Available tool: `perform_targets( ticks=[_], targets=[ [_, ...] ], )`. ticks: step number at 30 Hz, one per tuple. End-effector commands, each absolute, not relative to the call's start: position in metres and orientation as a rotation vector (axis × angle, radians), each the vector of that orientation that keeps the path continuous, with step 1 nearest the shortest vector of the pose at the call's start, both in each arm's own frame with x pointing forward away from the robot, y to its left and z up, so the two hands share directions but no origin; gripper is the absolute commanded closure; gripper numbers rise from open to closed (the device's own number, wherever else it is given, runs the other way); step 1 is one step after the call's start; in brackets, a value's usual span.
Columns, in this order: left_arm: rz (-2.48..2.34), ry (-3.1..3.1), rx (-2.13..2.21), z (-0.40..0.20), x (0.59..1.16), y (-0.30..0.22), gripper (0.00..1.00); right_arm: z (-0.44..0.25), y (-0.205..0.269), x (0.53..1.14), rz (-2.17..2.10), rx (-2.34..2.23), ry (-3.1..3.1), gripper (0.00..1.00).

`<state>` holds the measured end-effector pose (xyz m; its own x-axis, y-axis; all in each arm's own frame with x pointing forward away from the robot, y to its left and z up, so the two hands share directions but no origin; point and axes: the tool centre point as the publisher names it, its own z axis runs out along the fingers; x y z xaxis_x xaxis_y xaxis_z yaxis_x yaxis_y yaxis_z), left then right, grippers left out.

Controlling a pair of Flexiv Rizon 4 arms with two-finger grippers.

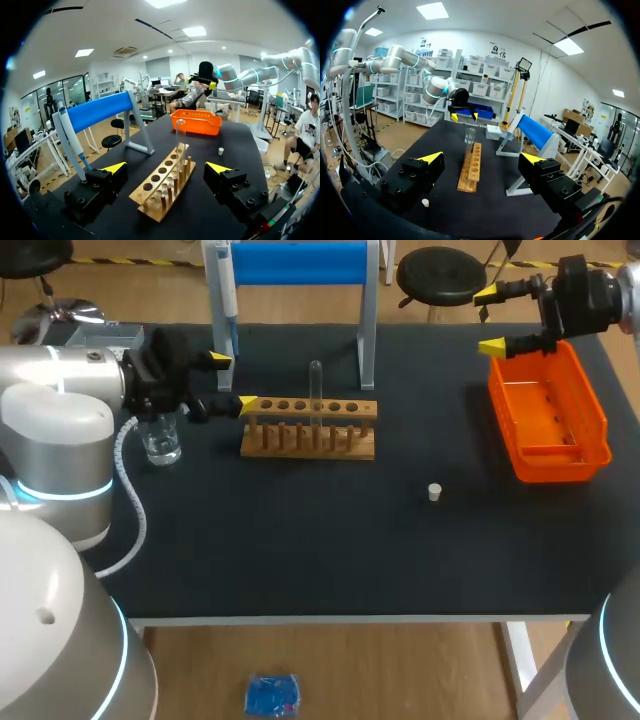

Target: Invert the test tube, pick up the pipette, mount the tip to pipette, aspirate from beaker and dispense into the tube, eject the tip, return the pipette, and cap with the stopper.

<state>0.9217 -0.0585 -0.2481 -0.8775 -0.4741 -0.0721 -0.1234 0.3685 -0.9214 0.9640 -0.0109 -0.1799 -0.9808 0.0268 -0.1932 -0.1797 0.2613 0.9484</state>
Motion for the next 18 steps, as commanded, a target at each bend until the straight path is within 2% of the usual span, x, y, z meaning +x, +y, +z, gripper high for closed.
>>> perform_targets(
  ticks=[1,12,18],
  targets=[
    [-1.515,2.312,-0.522,-0.248,0.922,-0.058,0.0,-0.181,-0.006,0.964,1.8,-0.171,2.383,0.0],
    [-1.515,2.312,-0.522,-0.248,0.922,-0.058,0.0,-0.188,0.098,0.951,1.897,-0.412,2.48,0.0],
    [-1.515,2.312,-0.522,-0.248,0.922,-0.058,0.0,-0.199,0.139,0.952,1.939,-0.421,2.483,0.0]
  ],
)
